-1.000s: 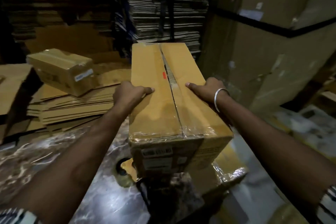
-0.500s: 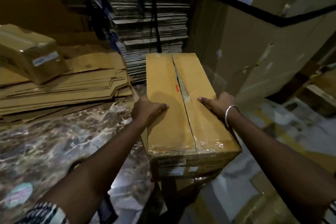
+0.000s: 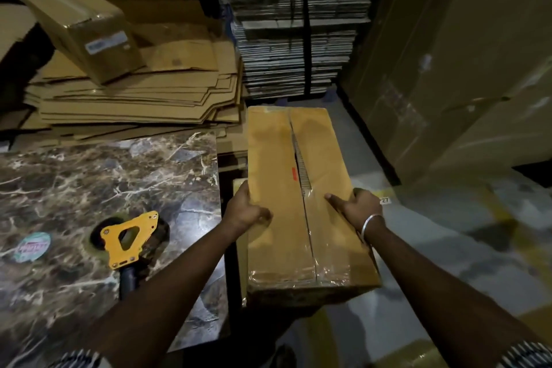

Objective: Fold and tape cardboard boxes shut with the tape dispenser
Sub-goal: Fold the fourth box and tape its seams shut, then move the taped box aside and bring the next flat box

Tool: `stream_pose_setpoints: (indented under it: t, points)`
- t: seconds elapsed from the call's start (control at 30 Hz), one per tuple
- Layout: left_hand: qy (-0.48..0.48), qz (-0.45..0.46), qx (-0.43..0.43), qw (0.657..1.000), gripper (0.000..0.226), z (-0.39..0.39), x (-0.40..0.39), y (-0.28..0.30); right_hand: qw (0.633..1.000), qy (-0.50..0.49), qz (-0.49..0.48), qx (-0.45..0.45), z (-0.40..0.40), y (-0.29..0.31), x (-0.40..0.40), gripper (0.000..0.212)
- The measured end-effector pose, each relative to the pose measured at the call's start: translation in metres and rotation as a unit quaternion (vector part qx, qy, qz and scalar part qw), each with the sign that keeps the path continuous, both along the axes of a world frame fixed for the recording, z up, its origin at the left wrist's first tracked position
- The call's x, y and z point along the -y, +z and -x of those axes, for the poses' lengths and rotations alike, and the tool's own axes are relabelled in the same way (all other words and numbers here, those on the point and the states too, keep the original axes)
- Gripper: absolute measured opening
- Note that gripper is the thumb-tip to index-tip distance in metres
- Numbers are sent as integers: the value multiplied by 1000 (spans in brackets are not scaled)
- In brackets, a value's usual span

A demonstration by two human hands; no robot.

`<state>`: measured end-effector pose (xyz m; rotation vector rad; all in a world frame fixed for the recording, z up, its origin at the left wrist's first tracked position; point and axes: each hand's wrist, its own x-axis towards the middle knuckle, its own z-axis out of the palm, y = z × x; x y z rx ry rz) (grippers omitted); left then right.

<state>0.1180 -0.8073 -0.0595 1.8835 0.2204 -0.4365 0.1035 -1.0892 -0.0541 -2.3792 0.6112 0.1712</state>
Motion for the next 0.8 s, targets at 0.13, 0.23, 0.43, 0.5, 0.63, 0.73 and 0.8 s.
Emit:
stream_pose_setpoints:
  t: [0.13, 0.23, 0.43, 0.5, 0.63, 0.73, 0.8]
  points:
    - [-13, 3, 4, 1000, 86, 7, -3, -13, 1000, 1, 0, -23, -4, -30, -5, 62]
    - [-8, 4, 8, 1000, 94, 12, -8, -31, 999, 1, -12, -40, -5, -45, -9, 64]
    - [28, 15, 29, 999, 93, 21, -7, -52, 999, 20, -19, -46, -12, -57, -3, 65]
    - [36, 10, 30, 999, 90, 24, -3, -56, 998, 18, -30, -47, -13, -61, 1, 67]
    - [59, -15, 22, 998, 90, 27, 2, -53, 998, 24, -49, -41, -11, -62, 0, 72]
    - [36, -90, 26, 995, 101, 27, 1, -43, 998, 42, -39, -10, -2, -58, -12, 90]
    - [-19, -201, 32, 979, 113, 32, 2, -36, 991, 112, 55, 45, 10, -58, -18, 89]
